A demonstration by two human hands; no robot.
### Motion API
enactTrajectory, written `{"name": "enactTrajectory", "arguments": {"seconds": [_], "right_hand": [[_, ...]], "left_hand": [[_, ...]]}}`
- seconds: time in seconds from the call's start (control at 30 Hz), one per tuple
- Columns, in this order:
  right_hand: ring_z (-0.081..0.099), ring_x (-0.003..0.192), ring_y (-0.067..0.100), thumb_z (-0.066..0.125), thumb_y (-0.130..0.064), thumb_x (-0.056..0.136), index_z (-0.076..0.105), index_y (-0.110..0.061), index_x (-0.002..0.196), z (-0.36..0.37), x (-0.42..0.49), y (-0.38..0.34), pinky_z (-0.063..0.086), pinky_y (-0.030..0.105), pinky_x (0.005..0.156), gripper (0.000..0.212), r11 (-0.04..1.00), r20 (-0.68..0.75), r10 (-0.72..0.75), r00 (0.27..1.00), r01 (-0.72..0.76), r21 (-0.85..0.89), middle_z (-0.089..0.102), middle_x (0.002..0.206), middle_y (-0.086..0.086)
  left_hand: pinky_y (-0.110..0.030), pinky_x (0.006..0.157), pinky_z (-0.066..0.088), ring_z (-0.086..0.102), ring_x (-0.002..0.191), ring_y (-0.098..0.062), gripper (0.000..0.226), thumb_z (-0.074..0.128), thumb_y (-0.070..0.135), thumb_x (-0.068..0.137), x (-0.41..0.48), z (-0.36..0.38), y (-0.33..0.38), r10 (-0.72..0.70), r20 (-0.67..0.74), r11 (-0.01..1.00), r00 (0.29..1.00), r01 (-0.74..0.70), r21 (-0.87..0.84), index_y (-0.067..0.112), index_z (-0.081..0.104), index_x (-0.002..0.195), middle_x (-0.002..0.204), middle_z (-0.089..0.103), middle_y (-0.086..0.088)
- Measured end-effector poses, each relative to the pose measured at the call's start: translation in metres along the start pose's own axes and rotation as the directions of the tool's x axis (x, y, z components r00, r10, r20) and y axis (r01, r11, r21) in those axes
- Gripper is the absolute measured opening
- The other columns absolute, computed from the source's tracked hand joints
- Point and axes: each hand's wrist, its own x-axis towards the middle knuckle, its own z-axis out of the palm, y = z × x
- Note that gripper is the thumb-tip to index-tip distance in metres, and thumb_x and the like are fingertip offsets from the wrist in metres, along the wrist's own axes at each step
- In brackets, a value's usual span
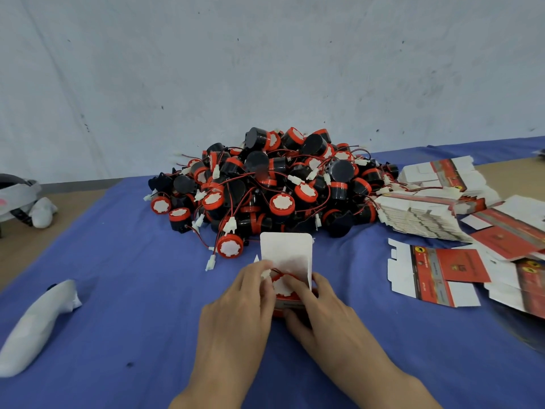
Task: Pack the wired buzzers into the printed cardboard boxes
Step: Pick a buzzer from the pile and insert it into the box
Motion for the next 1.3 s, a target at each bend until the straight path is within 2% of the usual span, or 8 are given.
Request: {"name": "enactTrajectory", "arguments": {"seconds": [0.1,0.23,0.4,0.53,0.6,0.7,0.9,1.3], "right_hand": [[0.057,0.109,0.005,0.043,-0.047,0.103,0.026,-0.045,0.15,-0.001,0.0,0.001,0.043,0.014,0.078,0.05,1.0,0.003,-0.008,1.0,0.008,0.003,0.027,0.147,-0.015],[0.058,0.107,0.007,0.045,-0.047,0.101,0.028,-0.046,0.147,-0.001,0.0,0.001,0.046,0.017,0.076,0.049,1.0,0.005,-0.017,1.0,0.017,0.008,0.031,0.143,-0.014],[0.058,0.102,0.007,0.044,-0.049,0.099,0.027,-0.046,0.147,0.001,0.0,0.001,0.044,0.015,0.072,0.051,1.0,0.01,-0.025,1.0,0.025,0.005,0.031,0.142,-0.013],[0.057,0.1,0.004,0.042,-0.05,0.1,0.026,-0.045,0.145,0.0,0.0,-0.001,0.038,0.01,0.069,0.049,1.0,0.012,-0.015,1.0,0.016,-0.017,0.03,0.142,-0.013],[0.057,0.099,0.005,0.04,-0.051,0.101,0.025,-0.045,0.145,-0.001,0.0,-0.003,0.042,0.012,0.071,0.047,1.0,0.011,-0.01,1.0,0.01,-0.02,0.031,0.141,-0.013],[0.058,0.098,0.007,0.036,-0.053,0.103,0.027,-0.045,0.144,-0.003,0.001,-0.005,0.048,0.017,0.072,0.042,0.999,0.004,0.012,1.0,-0.012,-0.033,0.033,0.139,-0.011],[0.058,0.1,0.006,0.034,-0.055,0.104,0.028,-0.045,0.144,-0.003,0.001,-0.008,0.045,0.015,0.071,0.042,0.998,0.009,0.028,1.0,-0.027,-0.05,0.031,0.14,-0.012],[0.058,0.1,0.005,0.035,-0.055,0.103,0.026,-0.047,0.146,0.0,0.0,-0.007,0.039,0.014,0.068,0.044,0.998,0.012,0.028,1.0,-0.027,-0.05,0.029,0.142,-0.013]], "left_hand": [[-0.019,0.055,0.046,0.057,0.083,0.008,0.026,0.037,0.05,0.096,0.003,0.0,0.0,-0.023,-0.01,0.979,1.0,0.02,-0.203,0.053,0.042,0.121,0.073,0.058,0.021],[-0.018,0.056,0.046,0.06,0.068,-0.003,0.024,0.033,0.065,0.09,0.006,0.002,0.002,-0.013,-0.074,0.922,0.997,-0.017,-0.386,0.057,0.042,0.111,0.078,0.062,0.022],[-0.031,0.061,0.057,0.069,0.076,-0.007,0.024,0.038,0.067,0.094,0.008,0.0,0.005,-0.074,-0.062,0.839,0.995,0.029,-0.543,0.054,0.05,0.111,0.085,0.07,0.019],[-0.018,0.049,0.045,0.064,0.075,-0.002,0.028,0.031,0.054,0.098,0.008,-0.004,0.003,0.066,-0.1,0.98,0.993,-0.083,-0.183,0.049,0.049,0.119,0.084,0.066,0.027],[-0.02,0.046,0.044,0.064,0.062,-0.01,0.021,0.058,0.028,0.096,0.011,-0.003,-0.003,0.195,-0.123,0.979,0.973,-0.186,0.083,0.024,0.064,0.115,0.093,0.07,0.014],[-0.032,0.059,0.051,0.067,0.076,-0.022,0.041,0.089,0.002,0.063,0.012,0.003,-0.005,0.284,-0.073,0.909,0.956,-0.244,0.338,0.013,0.072,0.099,0.097,0.068,-0.003],[-0.047,0.083,0.055,0.066,0.094,-0.031,0.028,0.086,0.011,0.07,0.013,0.001,-0.013,0.257,-0.113,0.891,0.96,-0.19,0.412,0.015,0.075,0.096,0.094,0.068,-0.003],[-0.045,0.073,0.059,0.07,0.084,-0.026,0.018,0.085,0.008,0.075,0.012,0.002,-0.019,0.3,-0.085,0.92,0.95,-0.264,0.289,0.014,0.076,0.089,0.086,0.071,0.001]]}}
